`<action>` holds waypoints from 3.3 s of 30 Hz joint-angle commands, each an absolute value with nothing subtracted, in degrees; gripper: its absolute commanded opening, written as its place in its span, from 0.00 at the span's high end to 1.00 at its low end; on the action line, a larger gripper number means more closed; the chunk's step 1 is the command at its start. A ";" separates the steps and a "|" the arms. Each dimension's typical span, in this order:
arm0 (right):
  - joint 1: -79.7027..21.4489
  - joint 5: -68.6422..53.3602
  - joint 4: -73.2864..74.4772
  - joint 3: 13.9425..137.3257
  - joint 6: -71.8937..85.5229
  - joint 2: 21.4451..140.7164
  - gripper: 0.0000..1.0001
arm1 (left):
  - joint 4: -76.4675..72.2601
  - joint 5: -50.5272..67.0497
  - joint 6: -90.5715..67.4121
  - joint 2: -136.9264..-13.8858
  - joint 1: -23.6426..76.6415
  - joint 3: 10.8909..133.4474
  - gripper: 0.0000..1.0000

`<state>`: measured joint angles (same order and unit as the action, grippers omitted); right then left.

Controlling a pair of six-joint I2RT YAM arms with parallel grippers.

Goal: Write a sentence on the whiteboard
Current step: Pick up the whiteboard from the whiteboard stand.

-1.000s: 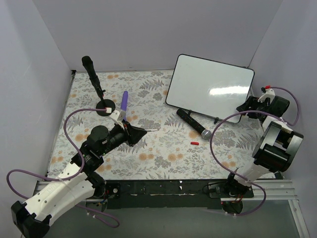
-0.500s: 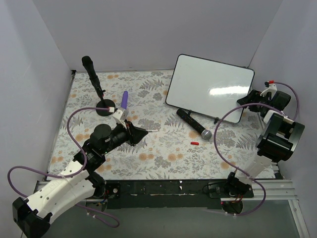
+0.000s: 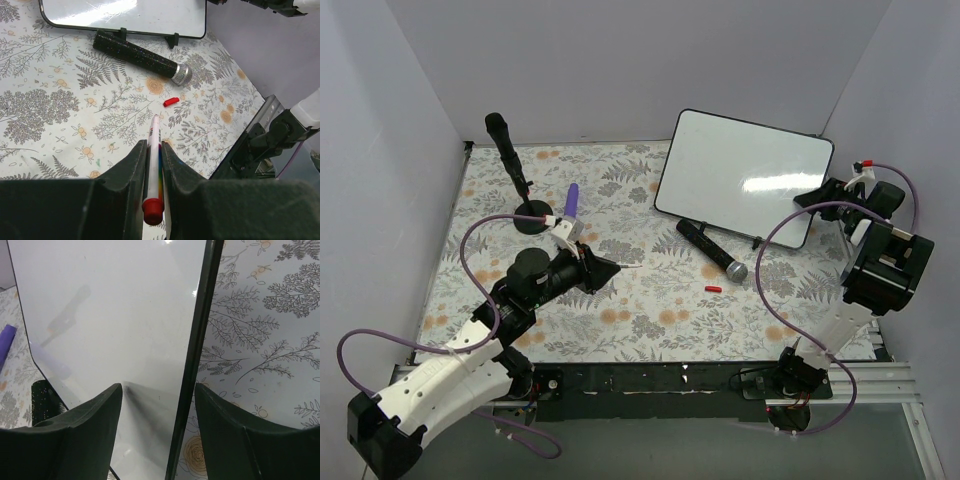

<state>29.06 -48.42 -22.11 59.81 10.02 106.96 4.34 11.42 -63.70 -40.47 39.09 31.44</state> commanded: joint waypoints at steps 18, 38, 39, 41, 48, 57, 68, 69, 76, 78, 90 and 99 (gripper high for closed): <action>27.69 -61.60 -37.43 62.41 18.36 112.68 0.49 | 3.96 12.30 -62.58 -41.66 38.85 31.38 1.00; 27.69 -71.98 -71.00 55.02 40.68 111.97 0.96 | 3.96 12.57 -62.40 -41.57 38.85 31.46 1.00; 27.69 -72.33 -72.84 54.32 41.82 111.97 0.99 | 3.96 12.57 -62.40 -41.57 38.85 31.38 1.00; 27.69 -72.42 -76.53 53.79 44.99 111.89 0.99 | 3.95 12.57 -62.40 -41.49 38.85 31.38 1.00; 27.69 -72.60 -81.30 51.59 48.69 110.74 0.99 | 3.78 12.83 -62.40 -41.57 38.85 31.46 1.00; 27.69 -70.23 -80.07 49.57 48.60 105.30 0.99 | 3.78 13.09 -62.40 -41.66 38.85 31.38 1.00; 27.69 -69.17 -74.28 47.99 42.28 98.62 0.99 | 3.69 13.27 -62.49 -41.66 38.85 31.38 1.00; 27.69 -69.26 -72.96 48.08 41.75 98.35 0.99 | 3.69 13.36 -62.49 -41.66 38.85 31.38 1.00; 26.81 -68.82 -63.50 47.20 32.27 92.82 0.99 | 3.60 13.36 -62.40 -41.92 38.85 31.38 1.00; 25.93 -68.21 -58.82 47.37 26.05 90.53 0.99 | 3.60 13.45 -62.40 -42.10 38.85 31.46 1.00; 16.09 -59.95 -25.67 53.52 3.69 81.83 0.99 | 3.78 13.45 -62.49 -41.75 38.85 31.38 1.00; 8.71 -56.52 -12.05 59.50 3.15 81.74 0.99 | 3.78 12.92 -62.75 -40.26 38.85 31.20 1.00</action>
